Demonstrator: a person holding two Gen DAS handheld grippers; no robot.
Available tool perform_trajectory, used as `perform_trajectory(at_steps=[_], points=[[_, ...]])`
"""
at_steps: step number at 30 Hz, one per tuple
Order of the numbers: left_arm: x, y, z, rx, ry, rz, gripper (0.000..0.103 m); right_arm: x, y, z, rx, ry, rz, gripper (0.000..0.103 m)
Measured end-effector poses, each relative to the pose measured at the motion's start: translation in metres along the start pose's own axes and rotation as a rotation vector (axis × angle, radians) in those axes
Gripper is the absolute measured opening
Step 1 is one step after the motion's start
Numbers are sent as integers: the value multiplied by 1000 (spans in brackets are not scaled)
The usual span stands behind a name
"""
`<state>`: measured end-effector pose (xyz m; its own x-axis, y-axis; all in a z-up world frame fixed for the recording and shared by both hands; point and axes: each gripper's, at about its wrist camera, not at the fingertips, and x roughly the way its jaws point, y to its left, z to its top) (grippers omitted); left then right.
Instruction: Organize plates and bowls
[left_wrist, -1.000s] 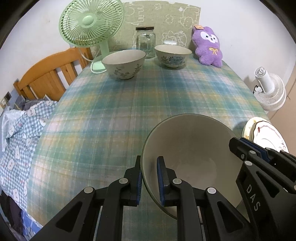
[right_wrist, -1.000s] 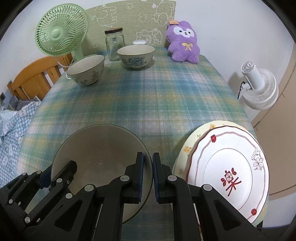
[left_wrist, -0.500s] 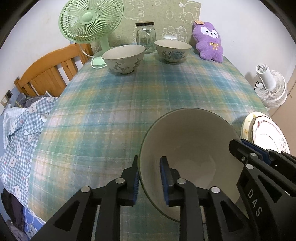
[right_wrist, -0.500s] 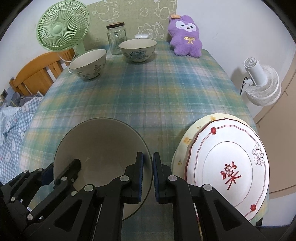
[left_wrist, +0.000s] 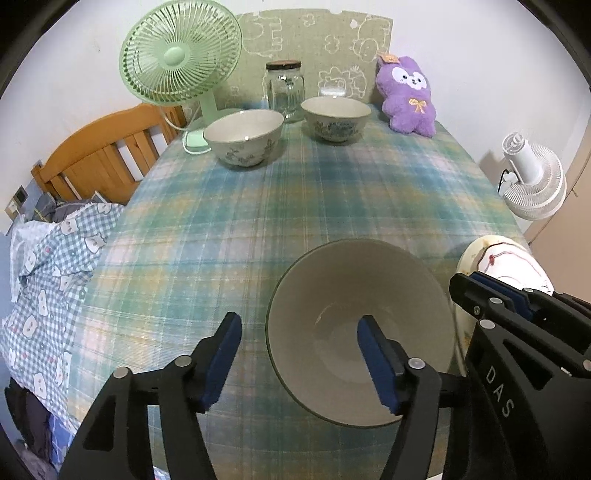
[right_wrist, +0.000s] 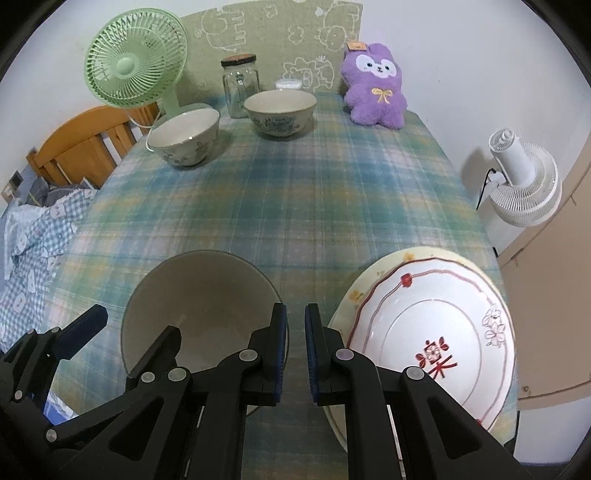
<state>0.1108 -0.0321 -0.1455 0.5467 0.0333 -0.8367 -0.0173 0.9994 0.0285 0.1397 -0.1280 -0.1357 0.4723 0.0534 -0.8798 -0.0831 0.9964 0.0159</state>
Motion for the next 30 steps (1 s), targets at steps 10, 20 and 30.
perform_trajectory(at_steps=[10,20,30], points=[[-33,-2,15,-18,-60,24,78,-35,-7,15,2,-56,27,14],[-59,5,34,-41,-118,35,84,-66,-3,35,-15,-114,43,14],[-60,19,64,-34,-150,30,87,-73,12,68,-23,-145,33,14]])
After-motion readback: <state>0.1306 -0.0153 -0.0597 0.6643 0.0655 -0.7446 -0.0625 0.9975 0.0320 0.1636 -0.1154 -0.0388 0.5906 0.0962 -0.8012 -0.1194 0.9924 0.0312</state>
